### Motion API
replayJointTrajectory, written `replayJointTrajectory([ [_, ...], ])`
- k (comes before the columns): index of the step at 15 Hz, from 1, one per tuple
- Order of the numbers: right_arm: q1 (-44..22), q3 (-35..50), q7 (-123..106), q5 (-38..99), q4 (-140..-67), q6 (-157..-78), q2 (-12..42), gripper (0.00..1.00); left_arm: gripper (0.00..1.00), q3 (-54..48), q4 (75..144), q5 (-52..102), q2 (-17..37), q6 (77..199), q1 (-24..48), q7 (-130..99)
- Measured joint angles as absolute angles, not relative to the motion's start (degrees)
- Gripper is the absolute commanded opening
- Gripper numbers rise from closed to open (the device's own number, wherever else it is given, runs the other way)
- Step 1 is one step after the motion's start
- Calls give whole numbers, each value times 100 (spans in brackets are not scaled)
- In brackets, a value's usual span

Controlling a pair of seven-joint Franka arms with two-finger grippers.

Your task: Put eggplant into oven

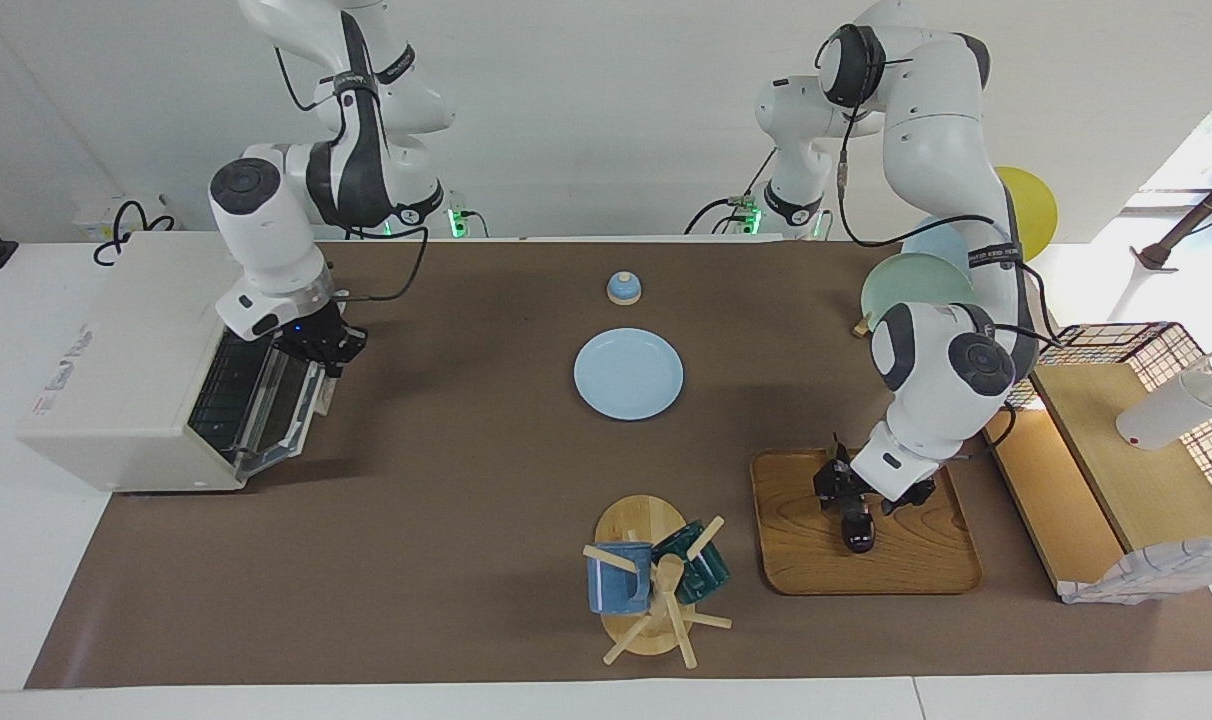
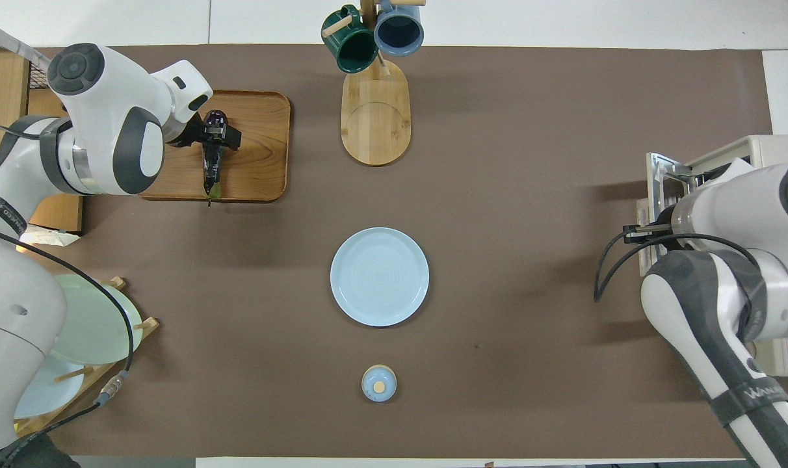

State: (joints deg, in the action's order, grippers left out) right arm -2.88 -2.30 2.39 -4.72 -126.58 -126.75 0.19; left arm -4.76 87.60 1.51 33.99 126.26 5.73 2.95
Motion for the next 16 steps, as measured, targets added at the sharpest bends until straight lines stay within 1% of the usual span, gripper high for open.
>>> replayJointTrajectory([
  [2,-363,-221,316,-470,-12790,-13024,182,0,71,-467,8771,150,3399,12626,571,475],
  [3,-367,-212,324,-464,-12865,-13165,209,0,60,-462,8779,150,3399,12626,570,531],
  [5,-367,-202,329,-449,-12981,-13376,226,0,48,-453,8795,150,3399,12626,569,596],
  [6,-367,-199,336,-444,-13015,-13442,238,0,39,-452,8802,150,3399,12627,569,618],
  [7,-367,-195,363,-438,-13036,-13494,263,0,27,-452,8806,150,3399,12627,569,623],
  [8,-368,-190,393,-434,-13046,-13528,299,0,8,-452,8808,149,3399,12627,569,627],
  [9,-368,-184,404,-432,-13050,-13555,343,0,0,-452,8808,149,3397,12627,569,633],
  [13,-369,-172,408,-407,-13051,-13684,579,0,0,-451,8757,150,3376,12543,563,635],
  [16,-366,-184,506,-311,-13052,-13736,687,0,0,-472,8561,252,3200,12051,566,632],
])
